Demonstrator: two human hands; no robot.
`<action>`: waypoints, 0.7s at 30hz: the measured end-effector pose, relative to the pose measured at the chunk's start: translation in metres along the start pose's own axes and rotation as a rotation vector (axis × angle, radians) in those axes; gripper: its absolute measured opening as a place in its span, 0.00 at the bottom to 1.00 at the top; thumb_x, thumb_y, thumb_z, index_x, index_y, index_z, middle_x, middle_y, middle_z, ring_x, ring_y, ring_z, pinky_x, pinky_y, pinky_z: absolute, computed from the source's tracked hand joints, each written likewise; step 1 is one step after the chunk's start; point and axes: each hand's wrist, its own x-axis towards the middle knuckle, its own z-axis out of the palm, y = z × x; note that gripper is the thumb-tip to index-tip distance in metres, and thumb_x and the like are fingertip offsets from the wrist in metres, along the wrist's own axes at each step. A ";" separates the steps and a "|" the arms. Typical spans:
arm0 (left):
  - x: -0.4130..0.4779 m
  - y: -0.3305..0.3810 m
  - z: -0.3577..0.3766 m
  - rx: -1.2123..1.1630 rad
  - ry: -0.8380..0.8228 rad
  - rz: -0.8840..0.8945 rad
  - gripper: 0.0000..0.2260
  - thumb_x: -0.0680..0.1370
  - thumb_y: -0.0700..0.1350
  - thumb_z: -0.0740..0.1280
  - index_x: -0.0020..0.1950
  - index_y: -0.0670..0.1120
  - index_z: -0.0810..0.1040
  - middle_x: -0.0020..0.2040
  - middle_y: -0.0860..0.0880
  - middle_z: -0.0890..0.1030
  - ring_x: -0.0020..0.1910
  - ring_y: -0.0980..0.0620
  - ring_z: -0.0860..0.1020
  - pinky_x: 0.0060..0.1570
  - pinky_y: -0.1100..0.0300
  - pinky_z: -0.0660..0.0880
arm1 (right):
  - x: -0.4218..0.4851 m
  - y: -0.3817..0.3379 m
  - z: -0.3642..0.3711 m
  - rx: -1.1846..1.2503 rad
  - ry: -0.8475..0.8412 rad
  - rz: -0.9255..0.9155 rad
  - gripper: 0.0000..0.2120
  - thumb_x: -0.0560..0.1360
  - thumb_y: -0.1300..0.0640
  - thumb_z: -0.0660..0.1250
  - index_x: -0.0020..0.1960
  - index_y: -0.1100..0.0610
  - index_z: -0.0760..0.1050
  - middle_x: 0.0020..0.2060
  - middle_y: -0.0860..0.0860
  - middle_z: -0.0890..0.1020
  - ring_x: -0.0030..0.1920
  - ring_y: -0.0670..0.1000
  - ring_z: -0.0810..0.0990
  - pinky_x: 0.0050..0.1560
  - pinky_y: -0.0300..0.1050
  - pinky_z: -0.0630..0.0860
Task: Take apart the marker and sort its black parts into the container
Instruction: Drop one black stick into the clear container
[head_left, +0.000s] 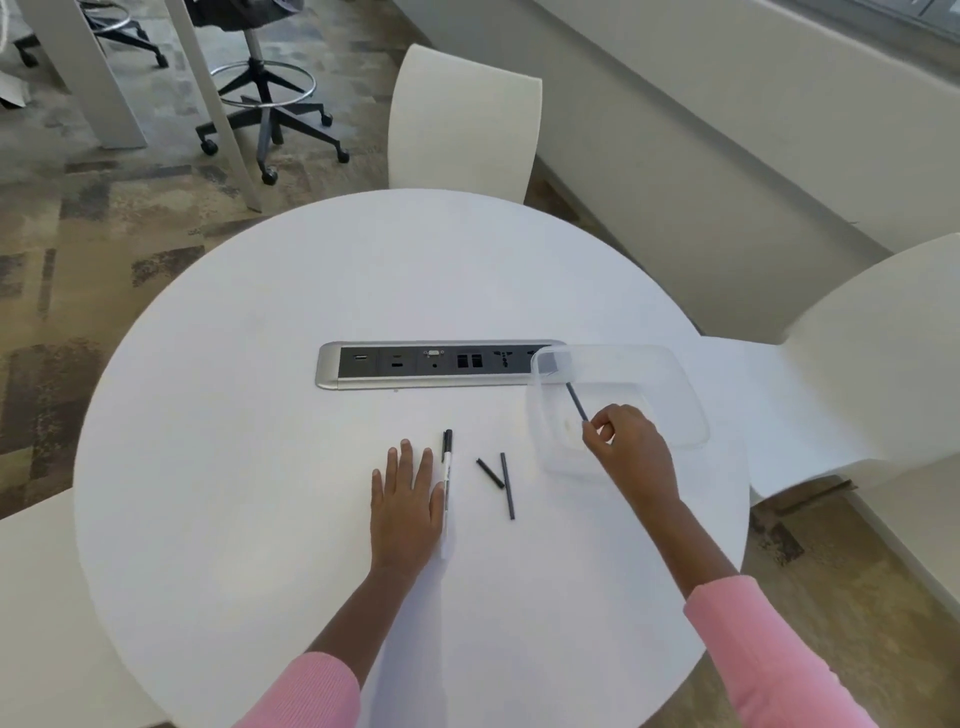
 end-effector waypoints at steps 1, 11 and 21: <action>0.002 0.005 0.001 0.012 -0.015 -0.013 0.21 0.79 0.44 0.58 0.71 0.41 0.63 0.73 0.37 0.61 0.73 0.37 0.58 0.71 0.43 0.55 | 0.009 0.005 -0.005 -0.010 -0.007 0.000 0.06 0.73 0.58 0.65 0.41 0.61 0.75 0.41 0.56 0.79 0.36 0.49 0.72 0.36 0.42 0.65; 0.009 0.021 0.001 0.022 -0.001 -0.183 0.36 0.71 0.56 0.37 0.69 0.38 0.66 0.72 0.34 0.63 0.71 0.38 0.62 0.70 0.43 0.59 | 0.082 0.046 -0.009 -0.286 -0.272 -0.082 0.08 0.73 0.59 0.62 0.44 0.63 0.75 0.46 0.60 0.79 0.46 0.58 0.77 0.39 0.43 0.65; 0.012 0.033 0.006 -0.016 0.046 -0.250 0.32 0.78 0.56 0.43 0.60 0.35 0.76 0.63 0.30 0.73 0.62 0.30 0.72 0.60 0.35 0.68 | 0.109 0.065 0.010 -0.462 -0.505 -0.177 0.09 0.74 0.59 0.61 0.49 0.64 0.75 0.50 0.59 0.80 0.49 0.58 0.78 0.40 0.43 0.67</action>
